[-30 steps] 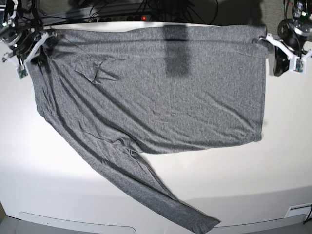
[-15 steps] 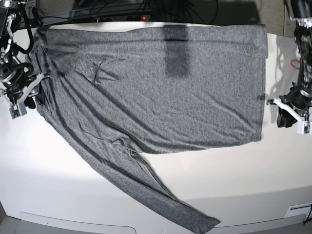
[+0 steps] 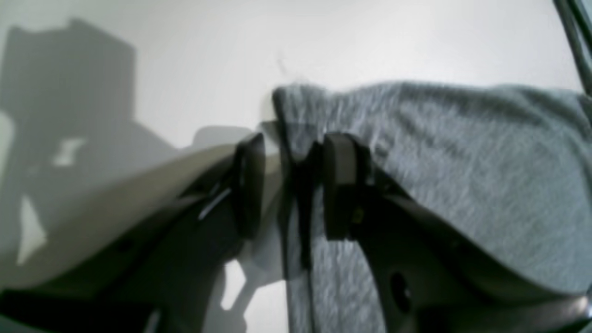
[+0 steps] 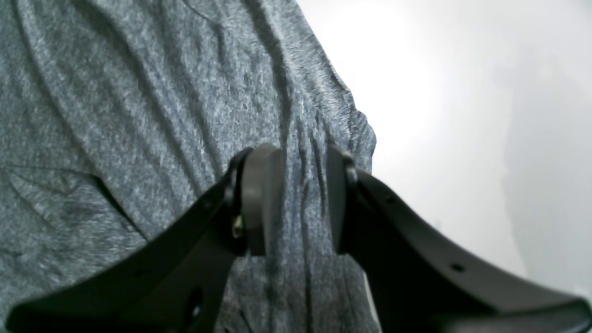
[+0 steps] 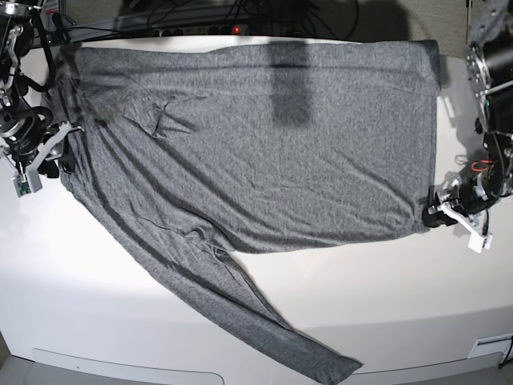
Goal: Fold the T-shirt properly
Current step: 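Release the left gripper and move it to the hem corner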
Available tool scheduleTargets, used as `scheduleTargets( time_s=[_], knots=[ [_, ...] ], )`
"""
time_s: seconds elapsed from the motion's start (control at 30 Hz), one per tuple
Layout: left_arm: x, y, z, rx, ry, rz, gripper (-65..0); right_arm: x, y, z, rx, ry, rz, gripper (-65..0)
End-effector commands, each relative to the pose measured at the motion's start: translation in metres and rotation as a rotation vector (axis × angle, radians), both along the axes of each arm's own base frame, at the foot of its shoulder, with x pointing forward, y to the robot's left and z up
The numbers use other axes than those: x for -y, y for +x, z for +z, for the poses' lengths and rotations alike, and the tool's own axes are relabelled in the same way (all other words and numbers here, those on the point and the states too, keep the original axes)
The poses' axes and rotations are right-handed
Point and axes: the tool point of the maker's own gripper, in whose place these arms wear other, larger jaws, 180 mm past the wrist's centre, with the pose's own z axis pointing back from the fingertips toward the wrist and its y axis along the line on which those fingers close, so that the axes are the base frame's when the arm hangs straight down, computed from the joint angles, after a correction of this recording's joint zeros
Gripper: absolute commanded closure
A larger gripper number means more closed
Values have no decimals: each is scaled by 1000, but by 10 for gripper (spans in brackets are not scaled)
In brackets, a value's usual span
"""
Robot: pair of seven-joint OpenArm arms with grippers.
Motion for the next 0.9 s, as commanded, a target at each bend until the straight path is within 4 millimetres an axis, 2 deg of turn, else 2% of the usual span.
scheduleTargets(
  time_s=[0.0,0.1,0.27,0.47,0.57,0.73,0.8,0.87],
  knots=[
    [-7,12,13,33,-1,13,-209,3,8,16,48,-13,10,-201],
    [-8,15,10,35,0,26,-209,3,8,15,48,-13,9,-201],
    [-1,7,-3,-16,44,-22,-209,3,8,16,49,-13,10,-201],
    [38,-1,-18,-80,-5,-86,-209,3,8,16,49,-13,10,-201],
    [48,-3,-22,-93,-7,-105,-209,3,8,16,49,-13,10,-201],
    [36,-6,-22,-107,18,-103,-197,3,8,16,49,-13,10,-201],
    [28,-7,-21,-107,29,-95,-155,3,8,16,49,-12,10,-201],
    [21,-6,-18,-101,35,-84,-83,2,8,16,51,-7,10,-201]
  ],
)
